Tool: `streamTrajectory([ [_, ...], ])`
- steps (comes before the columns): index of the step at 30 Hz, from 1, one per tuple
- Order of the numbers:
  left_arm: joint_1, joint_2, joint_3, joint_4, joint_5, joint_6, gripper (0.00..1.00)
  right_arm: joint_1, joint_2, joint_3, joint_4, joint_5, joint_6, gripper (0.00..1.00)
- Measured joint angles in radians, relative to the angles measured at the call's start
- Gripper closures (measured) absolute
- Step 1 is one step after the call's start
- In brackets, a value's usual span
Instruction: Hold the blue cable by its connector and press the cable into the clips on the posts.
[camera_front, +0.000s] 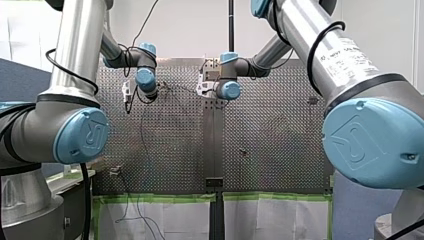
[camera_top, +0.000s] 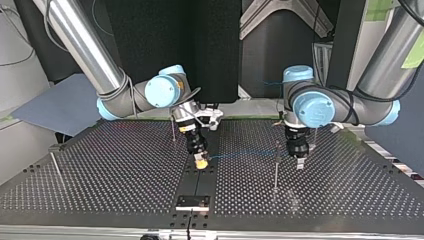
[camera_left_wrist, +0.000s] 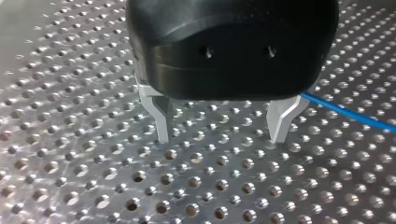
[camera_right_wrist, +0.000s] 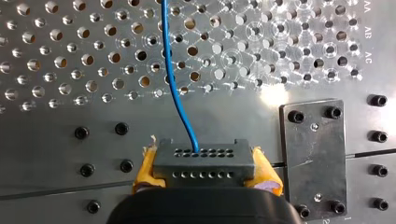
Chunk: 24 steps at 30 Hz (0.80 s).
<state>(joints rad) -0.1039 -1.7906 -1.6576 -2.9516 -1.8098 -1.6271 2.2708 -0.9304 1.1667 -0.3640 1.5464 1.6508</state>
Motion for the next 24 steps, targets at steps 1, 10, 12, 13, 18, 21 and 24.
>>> streamTrajectory([
  [1,-0.001,0.001,0.0,-0.007,0.0,0.002,0.0,0.001,0.0,0.0,0.0,0.0,0.0,1.0],
  [10,-0.004,0.042,0.0,-0.092,0.029,-0.037,0.0,0.006,0.0,0.0,0.003,0.001,0.0,1.0],
  [12,-0.007,0.06,-0.005,-0.112,0.045,-0.057,0.0,0.006,0.0,0.0,0.005,0.002,0.0,1.0],
  [13,-0.007,0.068,-0.009,-0.121,0.049,-0.065,0.0,0.006,0.0,0.0,0.007,0.002,0.0,1.0],
  [18,-0.006,0.115,-0.045,-0.166,0.056,-0.113,0.0,0.006,0.0,0.0,0.014,0.003,0.0,1.0],
  [21,-0.005,0.142,-0.07,-0.182,0.059,-0.142,0.0,0.007,0.0,0.0,0.015,0.004,0.0,1.0],
  [24,-0.001,0.163,-0.097,-0.183,0.073,-0.17,0.0,0.007,0.0,0.0,0.017,0.004,0.0,1.0],
])
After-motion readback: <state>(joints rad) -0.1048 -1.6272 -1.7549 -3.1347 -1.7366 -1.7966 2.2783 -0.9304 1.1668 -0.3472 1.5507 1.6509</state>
